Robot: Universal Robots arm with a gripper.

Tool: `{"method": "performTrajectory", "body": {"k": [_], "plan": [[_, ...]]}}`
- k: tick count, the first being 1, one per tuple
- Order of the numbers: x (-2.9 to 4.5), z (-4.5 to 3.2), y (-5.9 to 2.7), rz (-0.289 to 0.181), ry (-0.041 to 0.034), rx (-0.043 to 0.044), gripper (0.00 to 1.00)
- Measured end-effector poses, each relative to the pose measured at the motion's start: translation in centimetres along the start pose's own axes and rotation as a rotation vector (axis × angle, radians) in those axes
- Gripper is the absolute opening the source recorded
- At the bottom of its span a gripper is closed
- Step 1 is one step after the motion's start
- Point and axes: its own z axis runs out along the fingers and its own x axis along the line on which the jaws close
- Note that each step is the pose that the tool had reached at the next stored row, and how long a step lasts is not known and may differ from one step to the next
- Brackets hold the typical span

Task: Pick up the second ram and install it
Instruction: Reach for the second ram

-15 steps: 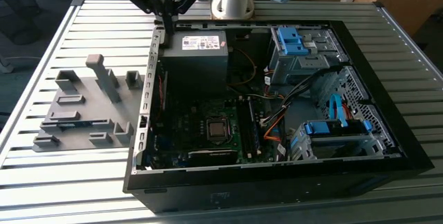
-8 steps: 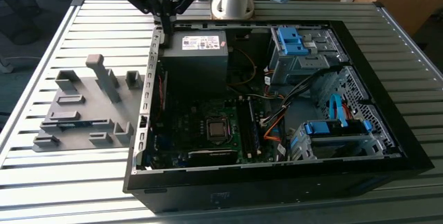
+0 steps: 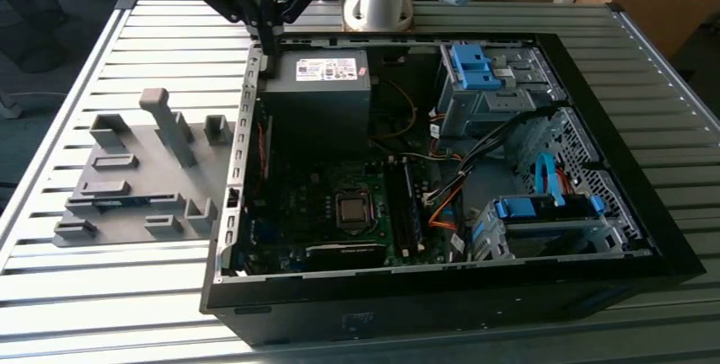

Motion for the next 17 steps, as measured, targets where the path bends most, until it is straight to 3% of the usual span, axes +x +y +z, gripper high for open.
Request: {"method": "performTrajectory", "body": {"k": [17], "plan": [[0.75, 0.04, -0.06, 0.000, 0.0000, 0.0000, 0.11]]}}
